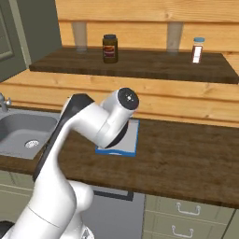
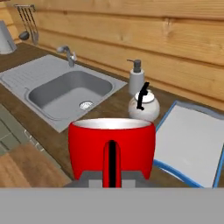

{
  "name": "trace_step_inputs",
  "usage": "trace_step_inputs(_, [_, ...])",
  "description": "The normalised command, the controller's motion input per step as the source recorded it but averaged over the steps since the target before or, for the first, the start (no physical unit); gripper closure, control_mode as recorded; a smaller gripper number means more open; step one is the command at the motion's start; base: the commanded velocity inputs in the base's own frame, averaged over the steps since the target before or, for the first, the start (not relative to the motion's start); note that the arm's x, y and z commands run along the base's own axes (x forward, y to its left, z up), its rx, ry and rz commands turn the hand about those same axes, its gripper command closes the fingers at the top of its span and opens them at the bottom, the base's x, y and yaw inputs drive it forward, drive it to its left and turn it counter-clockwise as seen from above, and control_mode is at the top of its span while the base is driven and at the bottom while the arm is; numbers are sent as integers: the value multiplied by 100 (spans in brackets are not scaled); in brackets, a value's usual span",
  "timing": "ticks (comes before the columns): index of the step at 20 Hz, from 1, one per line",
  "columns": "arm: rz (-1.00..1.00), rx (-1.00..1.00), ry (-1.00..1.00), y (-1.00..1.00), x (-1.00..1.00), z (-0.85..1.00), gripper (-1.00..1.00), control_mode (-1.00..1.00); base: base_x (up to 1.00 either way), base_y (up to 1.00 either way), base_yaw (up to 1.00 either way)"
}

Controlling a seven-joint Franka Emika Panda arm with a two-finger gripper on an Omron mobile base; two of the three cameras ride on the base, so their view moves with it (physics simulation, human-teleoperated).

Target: Pick the kettle from the counter and place it on the tray. Then pick the mug from the cabinet and place it on the tray. Then close the cabinet doors.

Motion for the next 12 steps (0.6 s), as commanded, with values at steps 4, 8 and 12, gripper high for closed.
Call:
trace_step_inputs(4, [17,5,-6,-3,65,-28,100,-100,0,0,0])
trace_step_inputs(8, [18,12,-9,-1,55,-24,100,-100,0,0,0])
trace_step_inputs(12, [26,18,0,0,53,-16,100,-100,0,0,0])
